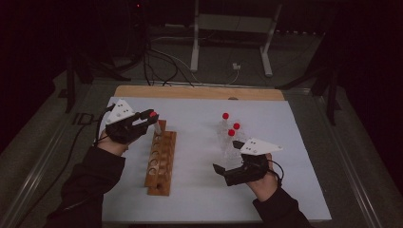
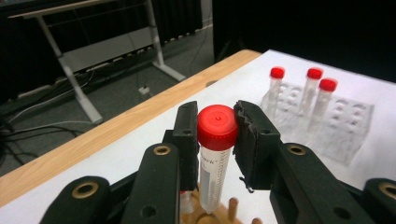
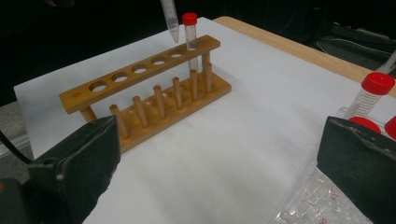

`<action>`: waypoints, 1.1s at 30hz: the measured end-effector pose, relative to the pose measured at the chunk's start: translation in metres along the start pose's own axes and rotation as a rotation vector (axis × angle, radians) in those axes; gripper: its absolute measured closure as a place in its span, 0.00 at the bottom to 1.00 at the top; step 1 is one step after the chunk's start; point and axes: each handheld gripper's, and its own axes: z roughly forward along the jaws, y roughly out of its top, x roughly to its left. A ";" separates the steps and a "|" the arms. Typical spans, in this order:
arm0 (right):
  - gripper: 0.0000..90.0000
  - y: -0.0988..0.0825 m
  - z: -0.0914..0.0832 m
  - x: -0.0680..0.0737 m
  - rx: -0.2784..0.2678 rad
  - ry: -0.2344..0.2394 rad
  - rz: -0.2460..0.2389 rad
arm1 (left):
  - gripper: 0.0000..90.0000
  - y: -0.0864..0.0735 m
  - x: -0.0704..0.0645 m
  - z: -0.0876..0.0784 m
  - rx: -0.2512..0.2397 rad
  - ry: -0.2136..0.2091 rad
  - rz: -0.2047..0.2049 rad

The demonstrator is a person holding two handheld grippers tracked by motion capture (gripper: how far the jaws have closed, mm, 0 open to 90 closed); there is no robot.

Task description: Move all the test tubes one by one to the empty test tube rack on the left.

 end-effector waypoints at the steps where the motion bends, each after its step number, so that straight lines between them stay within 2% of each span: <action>1: 0.00 0.000 0.000 0.000 0.001 0.001 0.001 | 0.80 -0.002 0.001 0.001 -0.001 0.000 -0.007; 7: 0.00 0.000 0.000 -0.001 0.002 -0.001 0.004 | 0.80 -0.014 0.002 0.007 0.020 0.011 -0.016; 27: 0.00 -0.001 -0.001 -0.001 0.003 0.001 0.005 | 0.80 -0.053 0.000 0.024 0.104 -0.004 -0.066; 33: 0.00 -0.001 -0.002 -0.002 0.001 0.001 0.008 | 0.80 -0.059 0.000 0.028 0.141 0.001 -0.061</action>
